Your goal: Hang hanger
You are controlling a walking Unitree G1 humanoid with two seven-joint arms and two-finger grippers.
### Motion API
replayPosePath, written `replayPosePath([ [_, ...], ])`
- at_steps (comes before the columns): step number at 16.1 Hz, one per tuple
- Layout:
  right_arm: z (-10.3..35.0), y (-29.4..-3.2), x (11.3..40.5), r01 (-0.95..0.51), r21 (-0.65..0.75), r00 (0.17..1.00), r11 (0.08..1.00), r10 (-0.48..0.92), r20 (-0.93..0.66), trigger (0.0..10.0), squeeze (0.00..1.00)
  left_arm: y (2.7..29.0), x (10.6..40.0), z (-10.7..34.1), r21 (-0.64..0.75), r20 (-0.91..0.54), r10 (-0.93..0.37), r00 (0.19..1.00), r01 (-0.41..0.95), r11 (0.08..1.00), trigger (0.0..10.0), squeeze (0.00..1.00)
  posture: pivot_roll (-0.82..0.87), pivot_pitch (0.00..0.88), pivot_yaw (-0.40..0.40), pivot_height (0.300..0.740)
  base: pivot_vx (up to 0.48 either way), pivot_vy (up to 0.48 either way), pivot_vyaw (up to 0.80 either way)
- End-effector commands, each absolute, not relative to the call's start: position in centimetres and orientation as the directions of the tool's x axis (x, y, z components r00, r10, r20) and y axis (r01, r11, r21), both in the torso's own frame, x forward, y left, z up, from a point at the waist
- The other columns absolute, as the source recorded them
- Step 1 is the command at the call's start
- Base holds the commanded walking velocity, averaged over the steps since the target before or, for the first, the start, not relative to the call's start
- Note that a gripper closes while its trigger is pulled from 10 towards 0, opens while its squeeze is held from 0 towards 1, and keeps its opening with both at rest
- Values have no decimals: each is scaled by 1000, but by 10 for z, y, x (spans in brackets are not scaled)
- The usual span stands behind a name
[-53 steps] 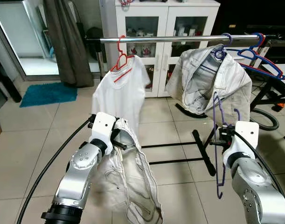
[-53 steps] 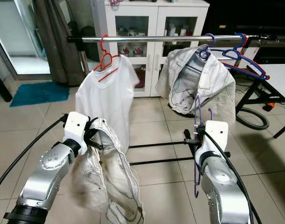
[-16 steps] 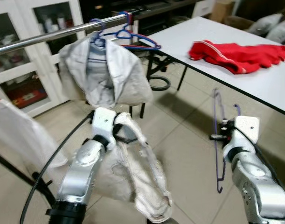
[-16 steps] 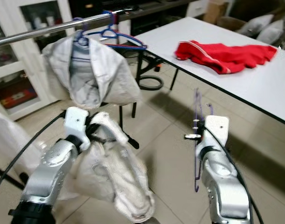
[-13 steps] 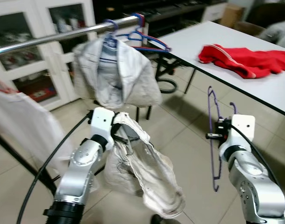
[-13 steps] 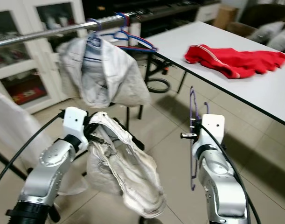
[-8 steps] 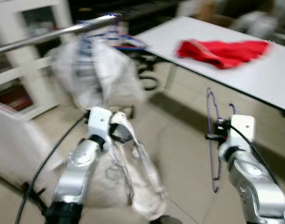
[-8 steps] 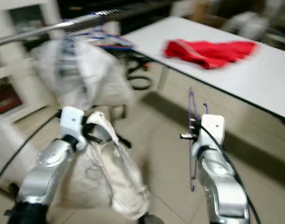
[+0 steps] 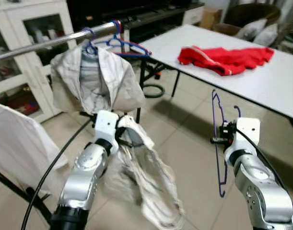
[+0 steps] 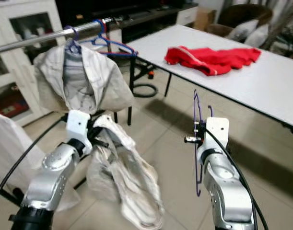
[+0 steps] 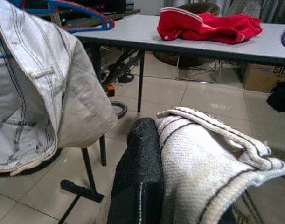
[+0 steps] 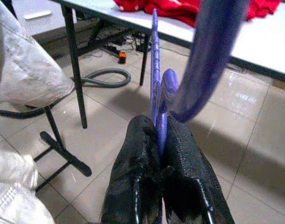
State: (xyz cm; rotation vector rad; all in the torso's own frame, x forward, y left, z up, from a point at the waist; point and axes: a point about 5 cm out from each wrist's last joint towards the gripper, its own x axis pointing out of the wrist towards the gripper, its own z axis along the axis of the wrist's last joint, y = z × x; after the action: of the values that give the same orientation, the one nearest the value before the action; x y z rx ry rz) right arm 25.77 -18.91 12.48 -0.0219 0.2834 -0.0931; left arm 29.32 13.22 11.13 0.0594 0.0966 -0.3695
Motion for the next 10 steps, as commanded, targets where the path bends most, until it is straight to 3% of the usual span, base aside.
replayPosePath([
  [1, 133, -191, 261, 90, -49, 966, 995, -99, -237, 10000, 0, 133, 298, 125, 43, -41, -358, 933, 360, 932, 10000, 0, 19, 0, -25, 740, 292, 0, 0],
  [9, 136, -195, 262, 106, -41, 971, 993, -112, -210, 10000, 0, 132, 302, 129, 33, -28, -358, 933, 359, 933, 10000, 0, 15, 0, -18, 740, 335, 0, 0],
  [10, 135, -194, 261, 101, -42, 971, 994, -108, -211, 10000, 0, 132, 302, 129, 33, -28, -359, 933, 360, 932, 10000, 0, 14, 0, -18, 740, 341, 0, -800],
])
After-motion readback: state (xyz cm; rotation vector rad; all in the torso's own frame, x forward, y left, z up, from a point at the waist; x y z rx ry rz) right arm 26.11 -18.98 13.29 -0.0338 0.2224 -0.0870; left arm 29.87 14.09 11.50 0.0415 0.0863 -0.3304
